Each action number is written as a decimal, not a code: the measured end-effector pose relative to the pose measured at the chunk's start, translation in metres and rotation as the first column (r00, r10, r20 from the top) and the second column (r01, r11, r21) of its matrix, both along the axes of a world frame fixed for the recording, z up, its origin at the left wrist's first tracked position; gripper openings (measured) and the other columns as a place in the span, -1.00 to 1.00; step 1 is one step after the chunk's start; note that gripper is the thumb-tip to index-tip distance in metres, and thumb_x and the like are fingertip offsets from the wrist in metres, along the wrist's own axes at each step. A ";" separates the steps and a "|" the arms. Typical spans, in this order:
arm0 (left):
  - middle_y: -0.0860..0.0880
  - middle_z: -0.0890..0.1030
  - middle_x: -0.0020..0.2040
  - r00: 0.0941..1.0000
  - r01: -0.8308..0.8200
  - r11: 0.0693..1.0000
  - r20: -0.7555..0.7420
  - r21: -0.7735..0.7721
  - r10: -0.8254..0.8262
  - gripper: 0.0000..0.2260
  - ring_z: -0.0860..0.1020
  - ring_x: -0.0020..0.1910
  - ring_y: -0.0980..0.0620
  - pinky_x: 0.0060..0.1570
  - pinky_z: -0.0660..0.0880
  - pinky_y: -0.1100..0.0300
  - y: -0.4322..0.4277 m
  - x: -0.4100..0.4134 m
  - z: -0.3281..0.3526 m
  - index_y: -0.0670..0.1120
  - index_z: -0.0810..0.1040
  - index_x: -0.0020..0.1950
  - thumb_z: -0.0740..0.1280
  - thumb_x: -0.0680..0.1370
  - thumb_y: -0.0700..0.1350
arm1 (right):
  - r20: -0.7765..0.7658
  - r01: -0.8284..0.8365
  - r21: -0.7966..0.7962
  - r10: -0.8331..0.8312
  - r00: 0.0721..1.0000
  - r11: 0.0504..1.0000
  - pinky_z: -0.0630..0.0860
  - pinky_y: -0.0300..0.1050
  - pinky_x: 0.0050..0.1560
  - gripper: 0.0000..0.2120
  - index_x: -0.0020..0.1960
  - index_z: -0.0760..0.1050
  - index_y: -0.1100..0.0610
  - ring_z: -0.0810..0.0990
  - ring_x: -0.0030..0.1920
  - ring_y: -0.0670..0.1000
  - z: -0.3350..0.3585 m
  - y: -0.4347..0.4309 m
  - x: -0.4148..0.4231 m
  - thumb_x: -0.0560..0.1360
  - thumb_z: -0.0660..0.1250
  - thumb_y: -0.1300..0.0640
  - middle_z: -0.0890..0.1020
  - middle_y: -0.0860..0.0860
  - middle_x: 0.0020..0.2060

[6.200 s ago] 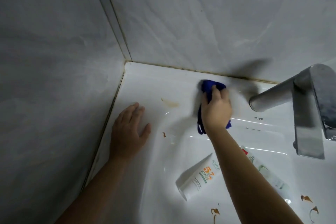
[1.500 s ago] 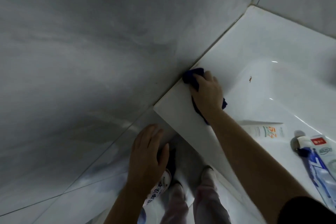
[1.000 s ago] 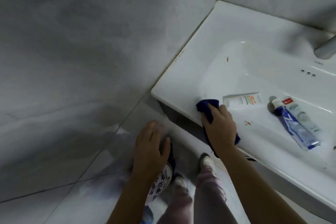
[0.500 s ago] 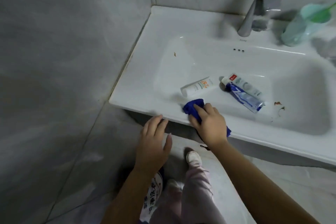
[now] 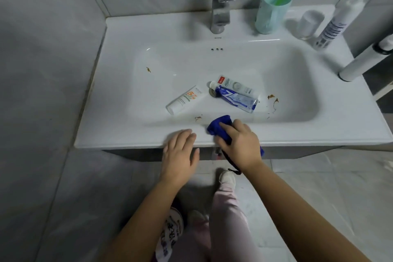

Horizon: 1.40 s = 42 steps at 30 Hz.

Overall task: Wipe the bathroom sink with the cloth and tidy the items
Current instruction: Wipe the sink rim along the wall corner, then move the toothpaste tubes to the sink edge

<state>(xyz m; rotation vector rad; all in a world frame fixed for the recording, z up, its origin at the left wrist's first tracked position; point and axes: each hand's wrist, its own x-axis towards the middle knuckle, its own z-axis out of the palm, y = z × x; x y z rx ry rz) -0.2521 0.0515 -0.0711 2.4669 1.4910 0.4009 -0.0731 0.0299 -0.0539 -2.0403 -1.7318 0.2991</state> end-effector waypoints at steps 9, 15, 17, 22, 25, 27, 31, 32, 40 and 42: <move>-0.06 0.59 0.12 0.992 -0.041 0.998 0.119 -0.057 0.048 -0.64 0.42 0.12 0.02 0.08 0.46 0.02 -0.001 0.001 0.012 -0.15 0.59 0.10 0.16 0.47 0.01 | -0.093 0.226 -0.162 -0.243 0.966 0.961 0.32 -0.16 -0.27 -0.74 0.05 0.59 0.18 0.51 -0.28 0.17 0.018 -0.022 0.069 0.39 0.42 0.14 0.49 0.10 -0.25; -0.09 0.60 0.10 0.962 -0.189 0.979 0.185 -0.080 0.201 -0.61 0.51 0.08 -0.06 0.11 0.43 0.05 0.029 0.004 0.032 -0.18 0.60 0.10 0.15 0.47 0.02 | -0.367 0.167 -0.097 -0.191 0.910 0.981 0.27 -0.29 -0.33 -0.83 0.01 0.59 0.11 0.43 -0.33 -0.06 0.042 0.030 0.068 0.43 0.38 0.13 0.49 0.02 -0.29; -0.12 0.61 0.07 0.958 -0.222 0.970 0.163 -0.102 0.237 -0.60 0.53 0.05 -0.10 0.08 0.45 0.05 0.049 0.008 0.037 -0.20 0.60 0.08 0.16 0.46 0.02 | -0.415 0.119 -0.081 -0.142 0.899 0.990 0.27 -0.37 -0.31 -0.82 0.02 0.59 0.09 0.43 -0.31 -0.12 0.049 0.055 0.067 0.43 0.37 0.12 0.48 -0.04 -0.29; -0.18 0.60 0.10 0.969 -0.223 0.951 0.057 -0.213 0.240 -0.52 0.56 0.05 -0.19 0.07 0.47 -0.03 0.099 0.016 0.029 -0.24 0.57 0.14 0.12 0.46 0.07 | -0.476 0.029 -0.086 -0.067 0.877 0.996 0.32 -0.37 -0.25 -0.81 0.06 0.57 0.07 0.45 -0.28 -0.13 0.049 0.111 0.061 0.44 0.36 0.13 0.46 -0.08 -0.27; -0.21 0.60 0.04 0.974 -0.219 0.942 0.002 -0.253 0.227 -0.51 0.57 -0.03 -0.22 -0.02 0.51 -0.01 0.131 0.017 0.010 -0.27 0.57 0.12 0.13 0.44 0.07 | -0.504 0.017 -0.132 -0.081 0.860 0.991 0.33 -0.35 -0.25 -0.82 0.05 0.57 0.05 0.46 -0.26 -0.09 0.039 0.137 0.059 0.45 0.35 0.13 0.44 -0.13 -0.29; -0.23 0.60 0.02 0.978 -0.208 0.925 -0.034 -0.317 0.208 -0.53 0.56 -0.06 -0.24 -0.07 0.52 0.00 0.150 0.019 -0.005 -0.27 0.56 0.13 0.19 0.43 0.06 | -0.511 0.022 -0.167 -0.106 0.853 0.986 0.32 -0.41 -0.27 -0.81 0.07 0.56 0.04 0.46 -0.27 -0.16 0.031 0.151 0.060 0.46 0.34 0.11 0.43 -0.15 -0.28; -0.21 0.52 0.15 0.980 -0.197 0.907 -0.106 -0.371 0.170 -0.54 0.49 0.07 -0.19 0.00 0.42 0.06 0.181 0.028 -0.032 -0.24 0.45 0.28 0.41 0.43 -0.11 | -0.526 0.070 -0.230 -0.185 0.830 0.971 0.33 -0.40 -0.26 -0.81 0.07 0.55 0.02 0.48 -0.23 -0.14 0.018 0.170 0.060 0.46 0.34 0.10 0.48 -0.10 -0.23; -0.19 0.50 0.18 0.978 -0.204 0.899 -0.121 -0.387 0.170 -0.51 0.47 0.10 -0.15 0.02 0.40 0.09 0.188 0.030 -0.038 -0.21 0.41 0.32 0.41 0.44 -0.10 | -0.532 0.088 -0.240 -0.207 0.821 0.967 0.34 -0.40 -0.24 -0.81 0.07 0.55 0.02 0.49 -0.21 -0.11 0.016 0.173 0.060 0.46 0.34 0.10 0.50 -0.07 -0.21; -0.22 0.53 0.12 0.982 -0.171 0.889 -0.002 -0.424 0.188 -0.53 0.50 0.07 -0.18 -0.01 0.44 0.08 0.203 0.026 -0.063 -0.24 0.47 0.28 0.43 0.39 -0.21 | -0.489 0.149 -0.291 -0.280 0.826 0.945 0.30 -0.51 -0.28 -0.85 0.03 0.56 0.04 0.45 -0.23 -0.21 0.004 0.182 0.046 0.46 0.34 0.12 0.49 -0.12 -0.23; -0.22 0.55 0.06 0.979 -0.154 0.898 0.057 -0.412 0.194 -0.55 0.53 0.00 -0.20 -0.07 0.48 0.07 0.203 0.020 -0.057 -0.25 0.50 0.23 0.45 0.35 -0.24 | -0.507 0.152 -0.276 -0.278 0.816 0.949 0.31 -0.51 -0.27 -0.87 0.01 0.56 0.05 0.46 -0.22 -0.21 0.008 0.184 0.039 0.46 0.34 0.13 0.55 -0.04 -0.18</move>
